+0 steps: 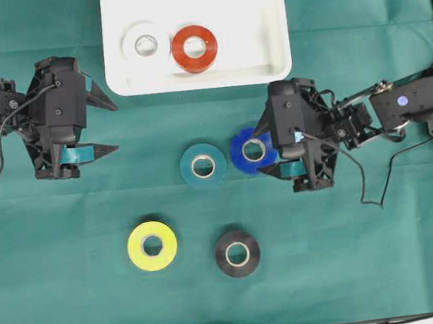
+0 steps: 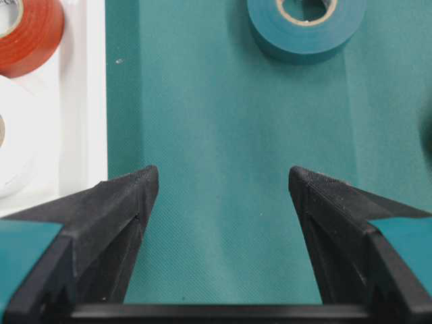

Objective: Put the tape alternately from left to right into the white case.
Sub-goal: 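Move the right gripper down onto the blue tape roll and grip it, then lift the blue tape roll and carry it into the tray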

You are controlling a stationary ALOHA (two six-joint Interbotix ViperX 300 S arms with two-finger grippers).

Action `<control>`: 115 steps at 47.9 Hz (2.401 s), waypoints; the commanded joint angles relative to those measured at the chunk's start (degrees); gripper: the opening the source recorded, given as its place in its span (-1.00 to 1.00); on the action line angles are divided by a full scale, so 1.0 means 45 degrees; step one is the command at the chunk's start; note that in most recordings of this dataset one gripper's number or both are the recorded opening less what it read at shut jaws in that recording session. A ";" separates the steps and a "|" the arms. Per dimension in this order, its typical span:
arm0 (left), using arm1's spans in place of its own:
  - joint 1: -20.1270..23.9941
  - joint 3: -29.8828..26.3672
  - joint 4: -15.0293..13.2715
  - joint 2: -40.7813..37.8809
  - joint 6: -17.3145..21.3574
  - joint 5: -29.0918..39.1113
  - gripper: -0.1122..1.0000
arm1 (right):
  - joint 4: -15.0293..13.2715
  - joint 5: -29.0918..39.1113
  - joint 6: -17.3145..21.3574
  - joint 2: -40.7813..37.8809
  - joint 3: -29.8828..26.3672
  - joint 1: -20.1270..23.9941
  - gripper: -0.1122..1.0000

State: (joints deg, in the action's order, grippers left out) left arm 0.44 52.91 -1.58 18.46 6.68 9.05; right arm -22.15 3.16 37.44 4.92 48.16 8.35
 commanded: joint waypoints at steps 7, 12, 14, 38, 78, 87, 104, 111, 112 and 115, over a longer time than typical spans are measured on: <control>-0.0020 -0.0117 -0.0020 0.0098 0.0000 -0.0078 0.83 | 0.0020 -0.0547 0.0215 -0.0508 -0.0234 0.0371 0.61; -0.0020 -0.0117 -0.0020 0.0098 -0.0020 -0.0078 0.83 | 0.0020 -0.0527 0.0430 -0.0723 -0.0234 0.0391 0.61; -0.0039 -0.0117 -0.0020 0.0098 -0.0020 -0.0078 0.83 | 0.0020 -0.0508 0.0527 -0.0840 -0.0234 0.0391 0.61; -0.0020 -0.0098 -0.0020 0.0117 -0.0449 -0.0078 0.83 | -0.0039 -0.0488 0.0664 -0.2051 -0.0664 0.0391 0.61; -0.0020 0.0078 -0.0020 0.0117 -0.0625 -0.0078 0.83 | -0.0059 -0.0039 0.0605 -0.1602 -0.1230 0.0391 -0.31; -0.0039 0.0098 -0.0020 0.0156 -0.0645 -0.0078 0.83 | -0.0059 0.0645 0.0664 -0.0547 -0.1270 0.0410 -0.31; -0.0020 0.0078 -0.0020 0.0195 -0.0645 -0.0078 0.83 | -0.0059 0.2227 0.0664 0.1074 -0.1328 0.0391 -0.31; -0.0039 0.0078 -0.0020 0.0195 -0.0645 -0.0078 0.83 | -0.0059 0.2227 0.0605 0.1074 -0.1328 0.0391 -0.31; -0.0039 0.0078 -0.0020 0.0195 -0.0645 -0.0078 0.83 | -0.0059 0.2227 0.0566 0.1074 -0.1309 0.0391 -0.31; -0.0020 0.0078 -0.0020 0.0195 -0.0645 -0.0078 0.83 | -0.0137 0.2285 0.0566 0.1074 -0.1328 0.0312 -0.31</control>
State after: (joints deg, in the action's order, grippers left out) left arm 0.44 53.88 -1.49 18.54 3.87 9.05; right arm -22.32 13.45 40.08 8.44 43.51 9.93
